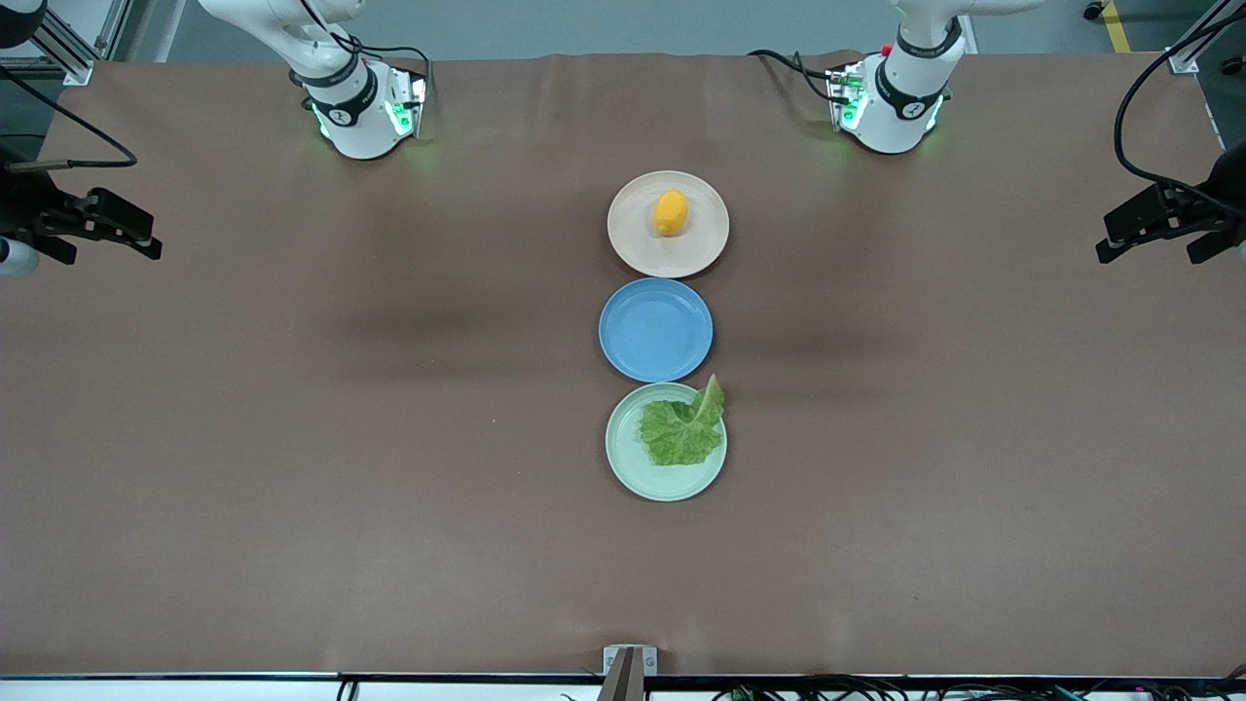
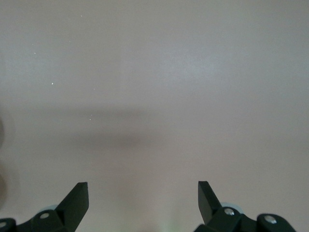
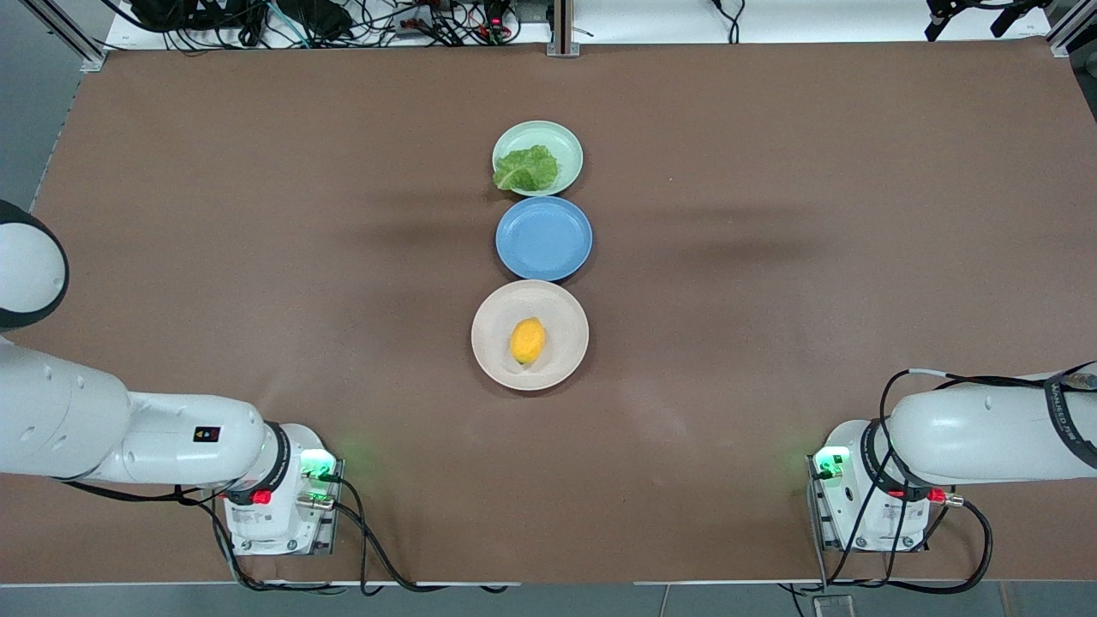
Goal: Pick lemon and lettuce from plates
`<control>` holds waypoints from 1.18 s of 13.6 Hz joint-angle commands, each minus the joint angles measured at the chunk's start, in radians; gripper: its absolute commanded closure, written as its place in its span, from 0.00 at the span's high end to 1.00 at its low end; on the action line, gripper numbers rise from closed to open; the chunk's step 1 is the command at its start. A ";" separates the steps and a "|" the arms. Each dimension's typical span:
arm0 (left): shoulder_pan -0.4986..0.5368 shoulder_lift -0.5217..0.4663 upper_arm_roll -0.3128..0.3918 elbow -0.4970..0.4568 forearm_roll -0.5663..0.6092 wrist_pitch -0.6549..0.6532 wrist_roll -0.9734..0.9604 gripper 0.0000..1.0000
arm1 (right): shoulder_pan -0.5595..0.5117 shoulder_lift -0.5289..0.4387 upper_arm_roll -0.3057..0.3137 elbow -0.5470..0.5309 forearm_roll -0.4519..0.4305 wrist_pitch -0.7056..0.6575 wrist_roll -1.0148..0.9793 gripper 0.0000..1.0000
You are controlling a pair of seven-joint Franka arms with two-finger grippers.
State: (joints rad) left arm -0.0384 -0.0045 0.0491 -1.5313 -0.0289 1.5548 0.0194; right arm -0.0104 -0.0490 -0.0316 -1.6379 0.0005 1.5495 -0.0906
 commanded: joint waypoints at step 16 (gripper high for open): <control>-0.165 0.263 -0.097 0.054 -0.006 0.106 -0.375 1.00 | -0.020 -0.031 0.009 -0.043 0.053 0.009 -0.003 1.00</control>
State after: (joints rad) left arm -0.1569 0.1663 -0.0488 -1.5298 -0.0299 1.6292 -0.2659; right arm -0.0148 -0.0490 -0.0323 -1.6498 0.0397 1.5559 -0.0892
